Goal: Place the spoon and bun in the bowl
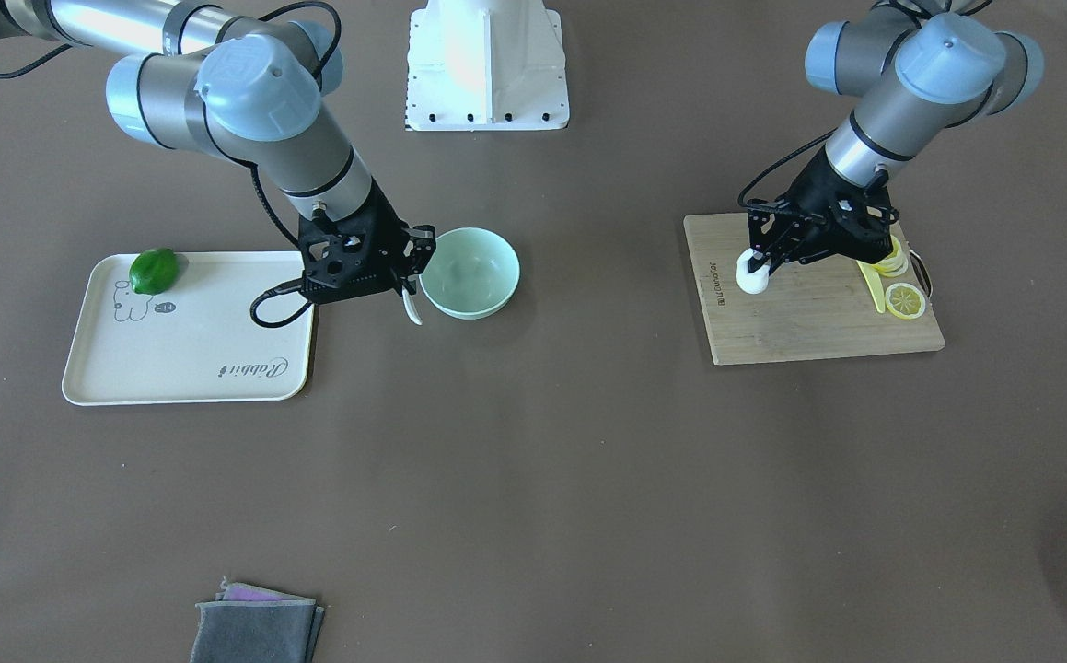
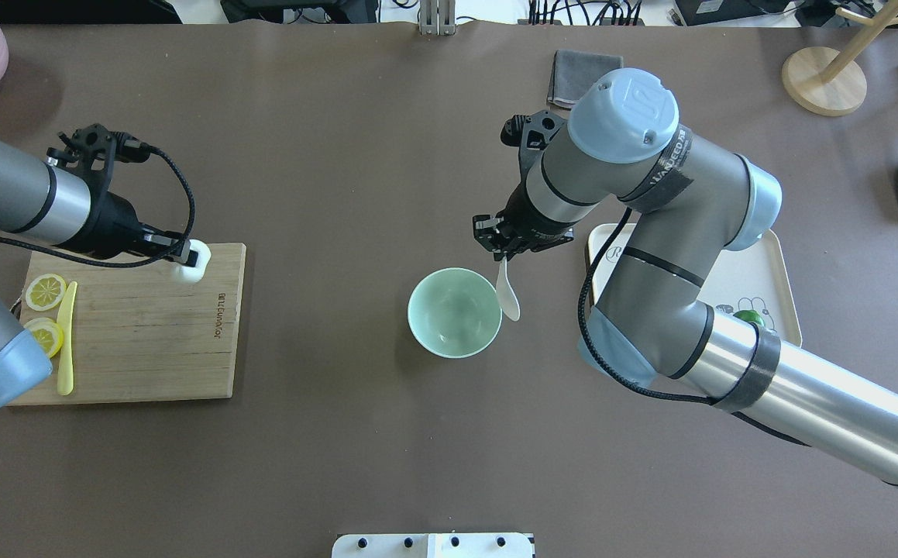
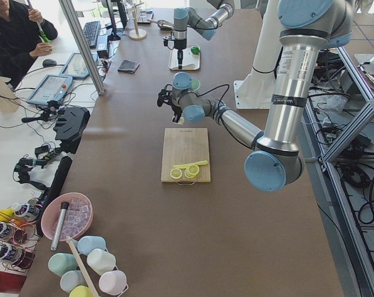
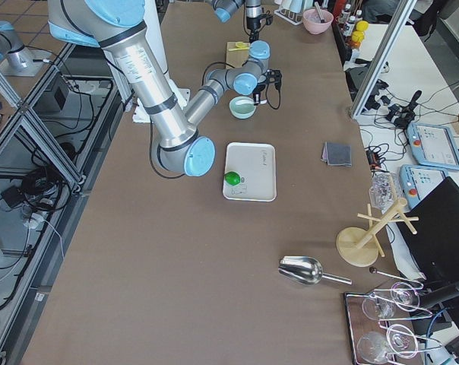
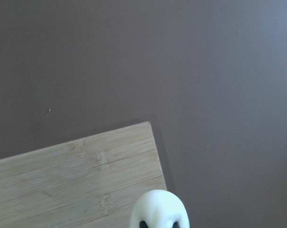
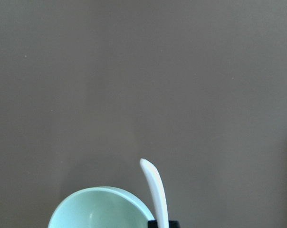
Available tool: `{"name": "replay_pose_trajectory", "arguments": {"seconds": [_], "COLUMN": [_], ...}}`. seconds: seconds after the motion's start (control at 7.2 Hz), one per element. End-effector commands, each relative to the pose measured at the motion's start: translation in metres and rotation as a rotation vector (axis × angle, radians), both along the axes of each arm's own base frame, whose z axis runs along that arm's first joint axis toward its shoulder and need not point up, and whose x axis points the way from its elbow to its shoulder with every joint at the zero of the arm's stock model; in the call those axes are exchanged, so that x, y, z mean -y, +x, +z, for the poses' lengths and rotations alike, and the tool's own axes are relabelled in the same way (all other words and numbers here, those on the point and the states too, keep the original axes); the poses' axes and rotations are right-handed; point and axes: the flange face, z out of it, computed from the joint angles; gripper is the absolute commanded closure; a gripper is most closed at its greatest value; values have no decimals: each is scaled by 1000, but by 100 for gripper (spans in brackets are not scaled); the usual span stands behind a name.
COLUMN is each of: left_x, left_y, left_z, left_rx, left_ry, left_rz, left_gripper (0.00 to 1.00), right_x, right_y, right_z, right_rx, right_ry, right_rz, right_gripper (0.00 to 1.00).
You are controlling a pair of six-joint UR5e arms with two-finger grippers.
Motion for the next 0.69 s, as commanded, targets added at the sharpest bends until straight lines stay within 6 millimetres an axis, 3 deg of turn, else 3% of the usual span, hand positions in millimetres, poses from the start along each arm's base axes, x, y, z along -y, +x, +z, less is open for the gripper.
{"name": "replay_pose_trajectory", "arguments": {"seconds": [0.0,0.28,0.42,0.56], "left_x": [22,22,24,25], "left_y": [8,9,11,12], "left_z": [-63,-65,-69,-71], "left_rx": [-12,-15,-17,-19], "left_ry": [-13,-14,-14,-11], "left_rz": [-12,-13,-13,-12], "left_gripper": [100,100,100,100], "right_x": [-8,-10,-12,-11], "right_y": [-48,-71,-72,-71], "right_z": [-17,-13,-12,-7], "right_rx": [-4,28,29,24], "right_ry": [24,38,35,30], "right_rz": [14,43,40,37], "right_gripper": [100,100,95,12]}}
